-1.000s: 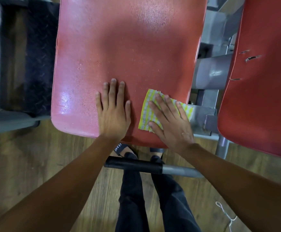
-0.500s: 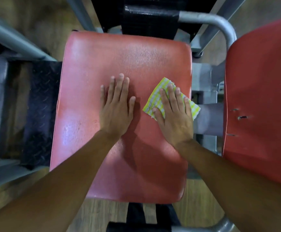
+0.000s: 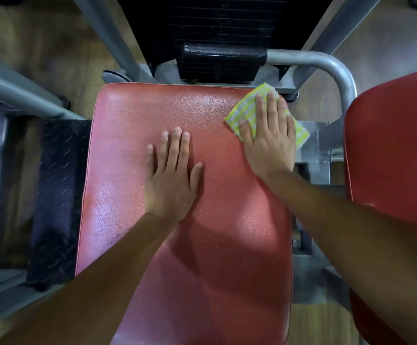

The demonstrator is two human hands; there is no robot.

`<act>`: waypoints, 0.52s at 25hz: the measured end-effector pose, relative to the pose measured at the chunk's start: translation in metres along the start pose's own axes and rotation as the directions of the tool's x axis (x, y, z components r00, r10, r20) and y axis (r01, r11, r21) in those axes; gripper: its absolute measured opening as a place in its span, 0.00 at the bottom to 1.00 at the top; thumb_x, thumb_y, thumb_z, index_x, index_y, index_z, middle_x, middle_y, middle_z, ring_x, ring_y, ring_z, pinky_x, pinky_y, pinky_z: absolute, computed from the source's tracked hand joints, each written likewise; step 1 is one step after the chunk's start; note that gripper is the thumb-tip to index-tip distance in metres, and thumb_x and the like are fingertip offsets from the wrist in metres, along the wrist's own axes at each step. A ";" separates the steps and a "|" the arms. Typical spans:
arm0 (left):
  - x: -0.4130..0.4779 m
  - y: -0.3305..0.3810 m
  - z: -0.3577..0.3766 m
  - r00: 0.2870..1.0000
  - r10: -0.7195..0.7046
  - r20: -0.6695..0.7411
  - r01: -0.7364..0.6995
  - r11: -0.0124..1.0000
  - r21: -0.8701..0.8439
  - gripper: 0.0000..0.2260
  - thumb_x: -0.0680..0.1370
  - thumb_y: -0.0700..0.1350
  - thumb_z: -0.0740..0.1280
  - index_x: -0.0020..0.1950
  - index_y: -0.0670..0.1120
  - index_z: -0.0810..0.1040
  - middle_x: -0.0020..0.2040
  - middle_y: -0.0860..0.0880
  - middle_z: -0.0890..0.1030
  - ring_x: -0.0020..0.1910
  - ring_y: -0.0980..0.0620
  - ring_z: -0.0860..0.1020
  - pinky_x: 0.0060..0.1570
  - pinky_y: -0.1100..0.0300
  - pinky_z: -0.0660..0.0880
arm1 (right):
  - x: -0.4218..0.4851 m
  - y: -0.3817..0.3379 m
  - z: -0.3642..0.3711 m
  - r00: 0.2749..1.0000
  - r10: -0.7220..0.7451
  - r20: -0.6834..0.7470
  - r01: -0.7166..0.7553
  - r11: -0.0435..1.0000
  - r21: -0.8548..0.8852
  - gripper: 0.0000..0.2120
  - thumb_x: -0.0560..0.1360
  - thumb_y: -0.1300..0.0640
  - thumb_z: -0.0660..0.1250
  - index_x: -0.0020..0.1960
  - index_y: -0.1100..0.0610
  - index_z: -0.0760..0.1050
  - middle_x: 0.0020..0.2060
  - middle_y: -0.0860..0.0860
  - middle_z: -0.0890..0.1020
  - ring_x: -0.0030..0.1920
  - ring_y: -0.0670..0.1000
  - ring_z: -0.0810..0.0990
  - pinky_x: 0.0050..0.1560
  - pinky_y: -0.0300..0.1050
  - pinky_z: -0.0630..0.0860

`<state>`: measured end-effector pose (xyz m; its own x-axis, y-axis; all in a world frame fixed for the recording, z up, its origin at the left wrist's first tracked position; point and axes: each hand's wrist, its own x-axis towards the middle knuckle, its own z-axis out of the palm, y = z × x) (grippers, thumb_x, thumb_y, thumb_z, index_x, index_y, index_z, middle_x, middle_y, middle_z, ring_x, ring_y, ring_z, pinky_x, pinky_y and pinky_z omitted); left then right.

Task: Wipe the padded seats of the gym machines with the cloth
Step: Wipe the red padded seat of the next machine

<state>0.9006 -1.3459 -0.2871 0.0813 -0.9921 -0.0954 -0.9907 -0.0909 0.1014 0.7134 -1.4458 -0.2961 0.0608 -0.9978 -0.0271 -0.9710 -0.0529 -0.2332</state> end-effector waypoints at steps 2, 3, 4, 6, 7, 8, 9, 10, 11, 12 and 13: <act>0.000 0.000 0.001 1.000 0.006 -0.001 -0.006 1.000 -0.012 0.28 0.83 0.57 0.44 0.80 0.45 0.48 0.80 0.47 0.50 0.79 0.47 0.45 0.77 0.44 0.47 | 0.017 -0.008 -0.001 0.998 -0.052 0.036 0.053 0.998 -0.027 0.30 0.81 0.40 0.45 0.80 0.52 0.50 0.79 0.52 0.53 0.79 0.53 0.49 0.78 0.53 0.46; 0.001 0.000 0.002 1.000 0.009 -0.005 -0.009 1.000 -0.015 0.28 0.83 0.57 0.45 0.80 0.45 0.48 0.80 0.47 0.50 0.79 0.47 0.45 0.77 0.44 0.47 | 0.025 -0.014 -0.001 0.994 -0.088 0.066 0.090 0.996 -0.026 0.30 0.81 0.39 0.44 0.80 0.51 0.49 0.80 0.51 0.52 0.79 0.52 0.48 0.78 0.53 0.45; 0.001 -0.001 0.002 1.000 0.010 -0.010 -0.010 1.000 -0.017 0.28 0.83 0.56 0.46 0.80 0.45 0.49 0.80 0.48 0.50 0.79 0.47 0.46 0.77 0.44 0.47 | 0.031 -0.022 -0.001 0.987 -0.126 0.097 0.128 0.992 -0.015 0.30 0.81 0.39 0.43 0.80 0.51 0.47 0.80 0.50 0.51 0.79 0.51 0.47 0.78 0.52 0.44; 0.001 -0.003 0.002 1.000 0.014 -0.018 -0.015 0.999 -0.045 0.27 0.83 0.56 0.46 0.80 0.45 0.50 0.80 0.48 0.51 0.79 0.48 0.46 0.77 0.45 0.47 | 0.037 -0.037 0.000 0.970 -0.201 0.139 0.202 0.979 0.007 0.30 0.81 0.39 0.42 0.80 0.50 0.45 0.80 0.48 0.49 0.79 0.50 0.44 0.78 0.52 0.42; 0.001 -0.004 0.001 1.000 0.017 -0.023 -0.019 0.996 -0.091 0.27 0.83 0.55 0.46 0.79 0.44 0.51 0.80 0.48 0.52 0.79 0.49 0.47 0.77 0.46 0.47 | 0.037 -0.042 0.001 0.960 -0.236 0.149 0.238 0.971 0.007 0.30 0.81 0.39 0.42 0.80 0.50 0.45 0.80 0.48 0.49 0.79 0.49 0.44 0.78 0.51 0.42; 0.001 -0.005 -0.002 0.999 0.014 -0.030 -0.019 0.986 -0.164 0.26 0.84 0.54 0.46 0.79 0.44 0.52 0.80 0.48 0.53 0.79 0.49 0.47 0.78 0.47 0.46 | 0.037 -0.045 0.001 0.949 -0.272 0.159 0.276 0.961 -0.001 0.30 0.82 0.39 0.42 0.80 0.50 0.45 0.80 0.48 0.49 0.79 0.49 0.44 0.78 0.51 0.41; 0.001 -0.006 -0.005 0.999 0.000 -0.040 -0.009 0.969 -0.247 0.25 0.84 0.53 0.46 0.79 0.43 0.53 0.80 0.47 0.53 0.79 0.50 0.48 0.78 0.49 0.45 | 0.035 -0.047 0.000 0.935 -0.311 0.171 0.318 0.948 -0.013 0.30 0.82 0.39 0.42 0.80 0.50 0.45 0.80 0.48 0.48 0.79 0.49 0.43 0.78 0.51 0.41; -0.002 -0.009 -0.007 0.999 -0.025 -0.048 0.009 0.950 -0.312 0.24 0.84 0.51 0.47 0.79 0.43 0.54 0.80 0.46 0.54 0.79 0.50 0.48 0.78 0.49 0.45 | 0.032 -0.046 0.000 0.918 -0.351 0.184 0.361 0.932 -0.024 0.30 0.82 0.39 0.42 0.80 0.50 0.45 0.80 0.48 0.48 0.79 0.49 0.43 0.78 0.50 0.41; -0.006 -0.013 -0.009 0.997 -0.056 -0.055 0.035 0.942 -0.332 0.24 0.84 0.49 0.49 0.79 0.42 0.54 0.80 0.46 0.54 0.79 0.49 0.49 0.78 0.49 0.46 | 0.029 -0.045 -0.001 0.903 -0.384 0.192 0.397 0.917 -0.031 0.30 0.82 0.39 0.41 0.80 0.50 0.45 0.80 0.48 0.48 0.79 0.49 0.43 0.78 0.50 0.42; -0.015 -0.017 -0.010 0.994 -0.091 -0.064 0.067 0.948 -0.311 0.23 0.84 0.47 0.50 0.78 0.42 0.55 0.79 0.46 0.55 0.79 0.49 0.50 0.78 0.48 0.47 | 0.025 -0.044 -0.002 0.890 -0.412 0.196 0.425 0.905 -0.031 0.30 0.82 0.39 0.41 0.80 0.49 0.45 0.80 0.48 0.48 0.79 0.49 0.43 0.78 0.51 0.42; -0.027 -0.022 -0.010 0.990 -0.118 -0.071 0.095 0.957 -0.276 0.23 0.84 0.46 0.51 0.78 0.42 0.56 0.79 0.45 0.56 0.79 0.48 0.51 0.78 0.47 0.49 | 0.019 -0.044 -0.002 0.879 -0.435 0.195 0.448 0.894 -0.026 0.29 0.82 0.39 0.42 0.80 0.49 0.45 0.80 0.49 0.48 0.79 0.50 0.44 0.78 0.51 0.42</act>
<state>0.9214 -1.3175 -0.2764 0.2054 -0.9780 -0.0363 -0.9098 -0.2045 0.3611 0.7569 -1.4623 -0.2847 0.5206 -0.8465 -0.1118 -0.8467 -0.4948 -0.1957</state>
